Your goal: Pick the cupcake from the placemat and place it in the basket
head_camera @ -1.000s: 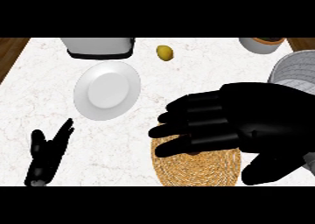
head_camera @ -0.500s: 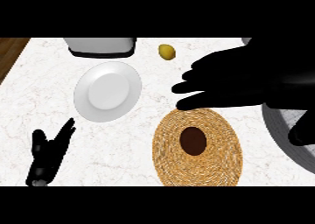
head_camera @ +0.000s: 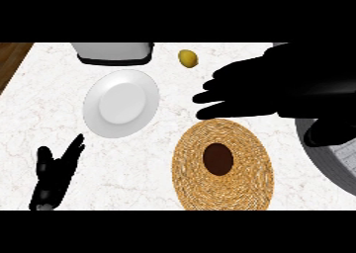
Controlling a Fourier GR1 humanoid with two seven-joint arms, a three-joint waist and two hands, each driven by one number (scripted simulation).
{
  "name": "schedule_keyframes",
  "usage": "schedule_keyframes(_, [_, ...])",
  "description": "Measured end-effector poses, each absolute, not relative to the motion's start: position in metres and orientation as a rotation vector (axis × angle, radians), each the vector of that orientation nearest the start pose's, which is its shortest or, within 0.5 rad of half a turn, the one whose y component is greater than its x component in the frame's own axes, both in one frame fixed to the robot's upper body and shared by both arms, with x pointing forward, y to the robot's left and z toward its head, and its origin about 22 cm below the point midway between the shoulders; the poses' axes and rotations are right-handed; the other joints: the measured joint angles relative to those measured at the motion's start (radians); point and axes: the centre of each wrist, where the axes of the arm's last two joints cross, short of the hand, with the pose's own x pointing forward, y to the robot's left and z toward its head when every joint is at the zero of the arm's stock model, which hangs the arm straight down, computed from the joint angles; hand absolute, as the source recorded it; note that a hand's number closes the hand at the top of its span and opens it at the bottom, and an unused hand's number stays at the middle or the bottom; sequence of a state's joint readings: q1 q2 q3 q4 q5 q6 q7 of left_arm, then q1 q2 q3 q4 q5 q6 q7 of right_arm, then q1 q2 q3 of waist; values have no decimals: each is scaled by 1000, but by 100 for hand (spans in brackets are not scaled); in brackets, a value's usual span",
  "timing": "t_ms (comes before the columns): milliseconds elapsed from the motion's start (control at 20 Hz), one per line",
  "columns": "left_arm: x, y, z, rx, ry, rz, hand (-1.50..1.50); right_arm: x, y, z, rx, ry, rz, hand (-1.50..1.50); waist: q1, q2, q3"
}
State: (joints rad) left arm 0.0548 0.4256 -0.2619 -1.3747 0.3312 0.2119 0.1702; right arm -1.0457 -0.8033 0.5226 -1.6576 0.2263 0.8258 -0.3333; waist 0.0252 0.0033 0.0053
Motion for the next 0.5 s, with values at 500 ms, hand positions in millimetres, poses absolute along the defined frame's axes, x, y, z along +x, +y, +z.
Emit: schedule_keyframes(500, [211,293,-44,156,-1078,-47,0,319,-156,229,-122,1991,-2836,-150,-11,-4,1])
